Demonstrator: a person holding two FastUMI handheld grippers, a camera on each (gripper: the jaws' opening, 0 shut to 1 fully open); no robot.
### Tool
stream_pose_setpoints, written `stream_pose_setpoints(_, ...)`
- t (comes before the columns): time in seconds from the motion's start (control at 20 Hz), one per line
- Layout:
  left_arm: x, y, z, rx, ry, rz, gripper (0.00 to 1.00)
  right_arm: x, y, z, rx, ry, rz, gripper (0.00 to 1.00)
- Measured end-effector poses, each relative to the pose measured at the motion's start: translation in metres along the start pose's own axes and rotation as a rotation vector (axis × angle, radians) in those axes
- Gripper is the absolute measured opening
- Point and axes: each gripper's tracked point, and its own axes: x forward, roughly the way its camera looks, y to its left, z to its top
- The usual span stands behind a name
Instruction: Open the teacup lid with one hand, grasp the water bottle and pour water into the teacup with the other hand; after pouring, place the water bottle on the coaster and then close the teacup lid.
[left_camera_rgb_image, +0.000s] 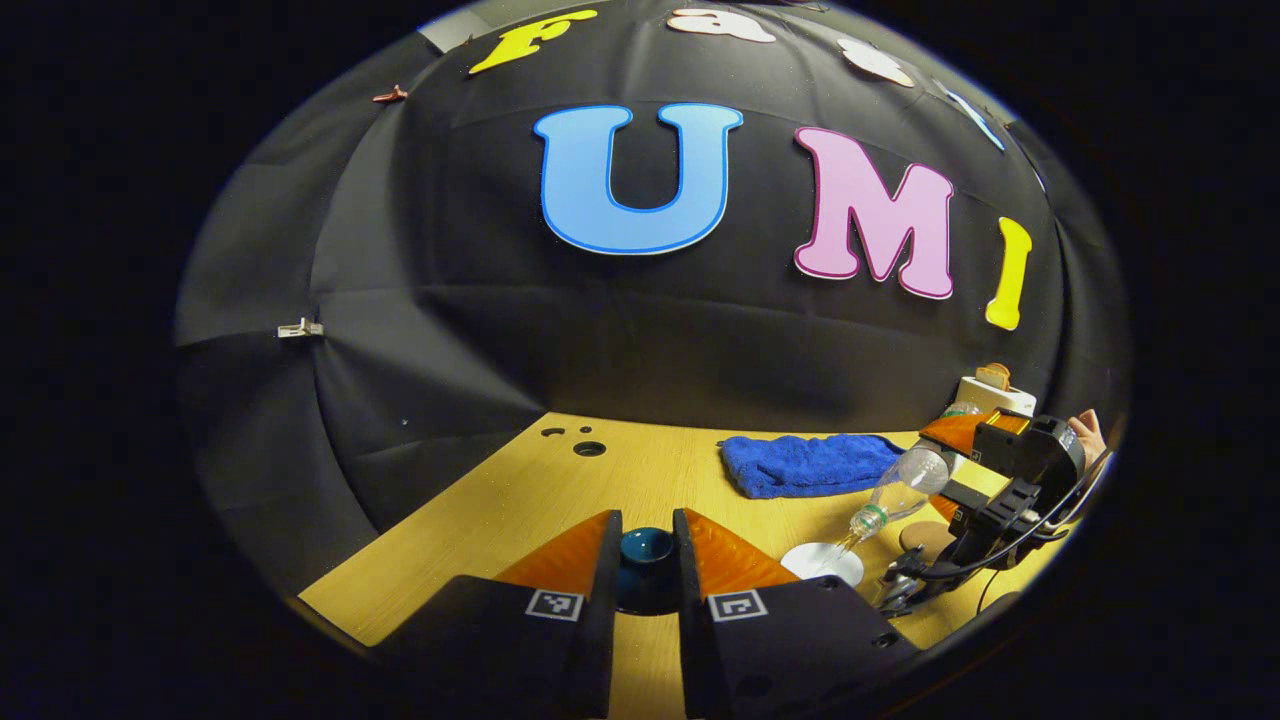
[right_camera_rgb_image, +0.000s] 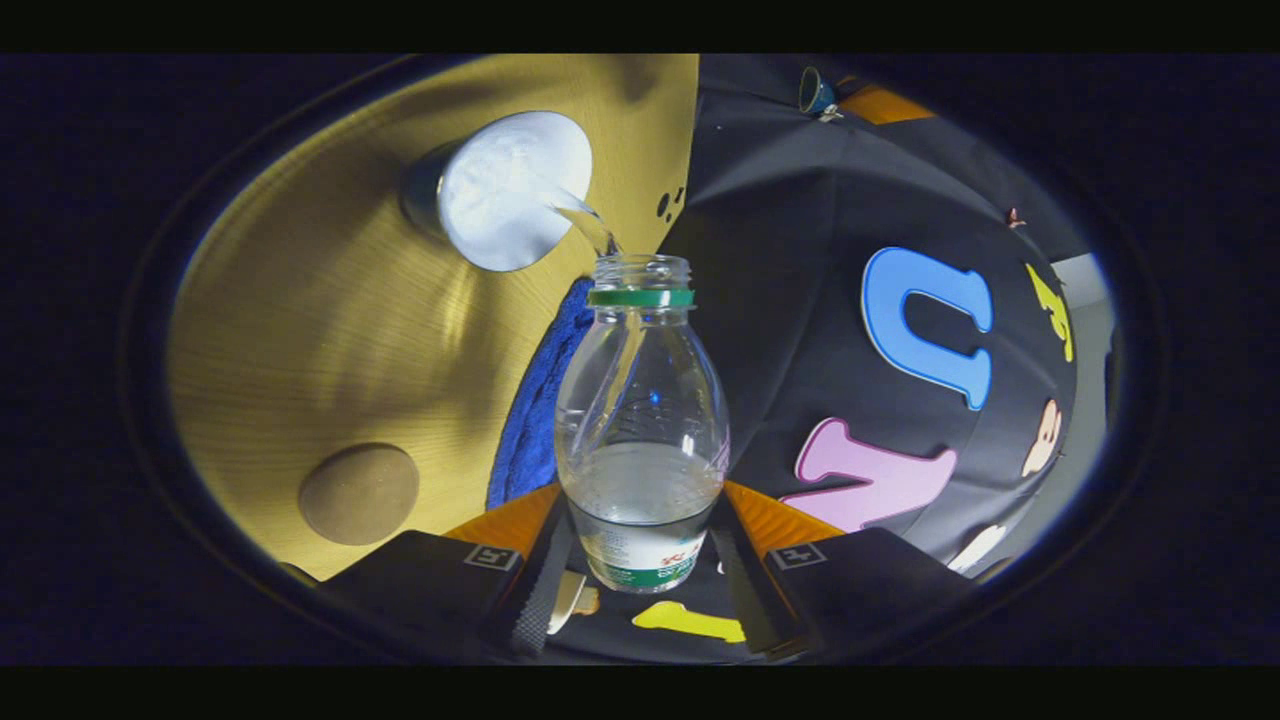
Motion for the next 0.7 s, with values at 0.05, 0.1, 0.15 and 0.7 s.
stream_pose_setpoints(0.05, 0.0, 0.0, -0.002, 0.001, 0.0, 0.0, 0.31, 0.0, -0.001, 0.0, -0.008, -0.003, -0.013, 0.75)
stream_pose_setpoints(0.1, -0.001, 0.0, -0.001, 0.0, 0.0, -0.001, 0.31, 0.002, -0.003, 0.0, -0.021, -0.005, -0.031, 0.75)
stream_pose_setpoints(0.15, 0.0, 0.001, -0.001, 0.0, -0.001, -0.001, 0.31, 0.002, -0.005, 0.001, -0.034, -0.008, -0.05, 0.75)
stream_pose_setpoints(0.7, -0.001, 0.009, -0.008, -0.019, -0.002, 0.01, 0.31, -0.002, -0.021, 0.017, -0.184, -0.1, -0.195, 0.75)
